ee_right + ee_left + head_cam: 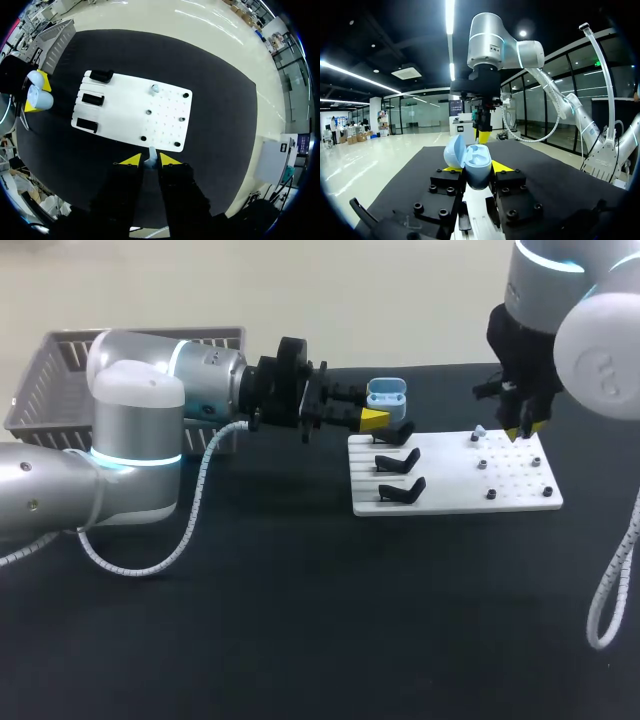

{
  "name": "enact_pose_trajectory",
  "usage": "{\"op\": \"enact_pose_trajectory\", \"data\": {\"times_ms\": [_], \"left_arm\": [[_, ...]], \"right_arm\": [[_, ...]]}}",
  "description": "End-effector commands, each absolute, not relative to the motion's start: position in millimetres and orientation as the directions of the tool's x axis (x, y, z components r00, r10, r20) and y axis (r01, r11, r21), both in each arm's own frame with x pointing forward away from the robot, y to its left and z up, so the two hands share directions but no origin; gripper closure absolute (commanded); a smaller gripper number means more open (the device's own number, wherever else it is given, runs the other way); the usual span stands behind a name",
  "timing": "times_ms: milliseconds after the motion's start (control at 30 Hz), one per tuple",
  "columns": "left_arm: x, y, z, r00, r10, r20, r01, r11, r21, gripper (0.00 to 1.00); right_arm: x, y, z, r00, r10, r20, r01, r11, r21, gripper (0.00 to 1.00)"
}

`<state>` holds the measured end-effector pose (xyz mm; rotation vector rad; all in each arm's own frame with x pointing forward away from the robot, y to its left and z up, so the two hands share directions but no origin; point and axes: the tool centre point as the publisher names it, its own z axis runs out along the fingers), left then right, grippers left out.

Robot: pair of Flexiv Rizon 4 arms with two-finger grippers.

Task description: Pick up each earbud case from the left stands, insert the matching earbuds, close the lid, and place the case in the box.

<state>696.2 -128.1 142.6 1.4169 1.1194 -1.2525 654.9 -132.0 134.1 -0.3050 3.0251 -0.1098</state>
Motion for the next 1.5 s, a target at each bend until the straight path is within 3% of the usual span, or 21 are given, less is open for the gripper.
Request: {"op": "enact_pose_trajectory", "data": {"times_ms": [33,433,1033,1500], "left_arm": [[696.1,-128.2,141.5,0.075,0.056,-0.996,0.983,-0.173,0.064,1.0],[696.1,-128.2,141.5,0.075,0.056,-0.996,0.983,-0.173,0.064,1.0],[696.1,-128.2,141.5,0.075,0.056,-0.996,0.983,-0.173,0.064,1.0],[696.1,-128.2,141.5,0.075,0.056,-0.996,0.983,-0.173,0.064,1.0]], "right_arm": [[656.2,-111.7,149.0,-0.99,-0.094,-0.105,-0.081,0.989,-0.122,1.0],[656.2,-65.9,190.3,-0.977,0.196,-0.088,0.2,0.979,-0.029,1.0],[652.4,-61.7,193.5,-0.973,0.216,-0.087,0.218,0.976,-0.018,1.0],[645.9,-17.0,223.0,-0.876,0.462,-0.135,0.47,0.882,-0.034,1.0]]}}
